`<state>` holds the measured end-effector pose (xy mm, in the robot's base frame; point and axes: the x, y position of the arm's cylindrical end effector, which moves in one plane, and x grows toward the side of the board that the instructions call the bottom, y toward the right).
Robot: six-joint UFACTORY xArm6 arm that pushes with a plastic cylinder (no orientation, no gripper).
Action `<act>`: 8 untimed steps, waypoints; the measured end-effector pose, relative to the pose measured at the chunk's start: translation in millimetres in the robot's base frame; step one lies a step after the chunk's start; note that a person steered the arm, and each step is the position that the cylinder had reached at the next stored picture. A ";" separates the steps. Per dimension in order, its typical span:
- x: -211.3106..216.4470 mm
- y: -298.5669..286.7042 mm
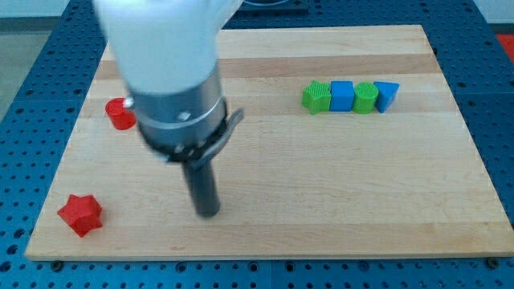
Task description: Take the red star towards the red circle
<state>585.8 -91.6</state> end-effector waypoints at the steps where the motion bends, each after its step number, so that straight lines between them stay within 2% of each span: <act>1: 31.6 -33.7; 3: 32.2 -69.6; 6: 31.2 -205.9; 8: 26.2 -149.0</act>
<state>612.0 -240.6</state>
